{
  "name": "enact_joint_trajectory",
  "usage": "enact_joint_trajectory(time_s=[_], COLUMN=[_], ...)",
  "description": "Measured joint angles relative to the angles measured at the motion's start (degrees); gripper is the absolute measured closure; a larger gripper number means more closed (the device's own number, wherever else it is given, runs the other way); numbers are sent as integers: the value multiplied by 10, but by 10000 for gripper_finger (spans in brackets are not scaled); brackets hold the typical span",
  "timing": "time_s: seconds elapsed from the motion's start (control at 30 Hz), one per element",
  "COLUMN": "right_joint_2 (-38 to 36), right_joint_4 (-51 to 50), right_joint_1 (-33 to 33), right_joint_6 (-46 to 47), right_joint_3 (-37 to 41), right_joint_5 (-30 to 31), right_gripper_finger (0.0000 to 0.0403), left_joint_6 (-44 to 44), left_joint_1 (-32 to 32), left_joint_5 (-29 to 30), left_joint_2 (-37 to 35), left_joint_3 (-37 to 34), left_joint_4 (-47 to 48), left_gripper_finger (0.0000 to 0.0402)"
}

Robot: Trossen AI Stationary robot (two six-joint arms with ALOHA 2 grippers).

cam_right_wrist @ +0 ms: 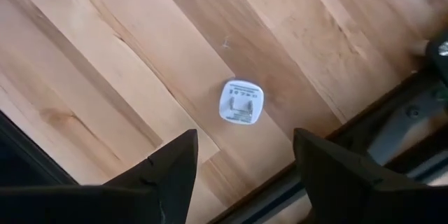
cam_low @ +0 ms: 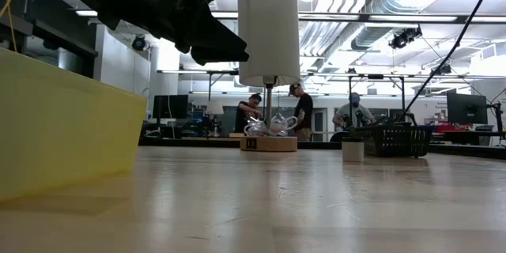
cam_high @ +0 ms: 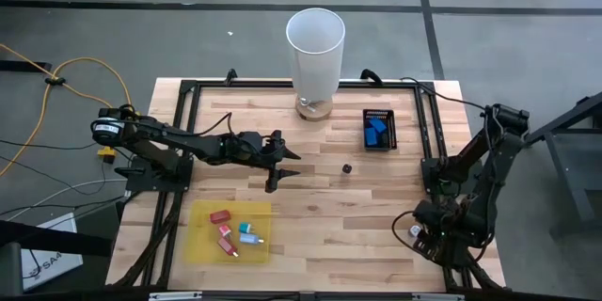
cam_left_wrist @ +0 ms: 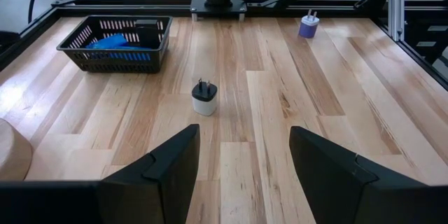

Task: Pick & Place Office items
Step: Put the violet charger adapter into the yellow bin

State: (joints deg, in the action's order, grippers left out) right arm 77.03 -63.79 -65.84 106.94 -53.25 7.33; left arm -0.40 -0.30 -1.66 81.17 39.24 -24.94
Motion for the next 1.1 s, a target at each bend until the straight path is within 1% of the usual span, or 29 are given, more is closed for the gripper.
enact_joint_trajectory(time_s=[0.5,0.77,0.9,1.1], right_joint_2=[0,0,0,0], right_joint_4=[131,155,183,206], right_joint_1=[0,0,0,18], right_joint_6=[22,29,30,24], right_joint_3=[94,115,132,153], right_joint_5=[1,4,5,2], right_gripper_finger=[181,181,181,181], left_joint_6=[0,0,0,0], left_joint_1=[0,0,0,0], left_joint_5=[0,0,0,0], left_joint_2=[0,0,0,0], left_joint_3=[0,0,0,0], left_joint_4=[0,0,0,0], left_gripper_finger=[186,186,186,186])
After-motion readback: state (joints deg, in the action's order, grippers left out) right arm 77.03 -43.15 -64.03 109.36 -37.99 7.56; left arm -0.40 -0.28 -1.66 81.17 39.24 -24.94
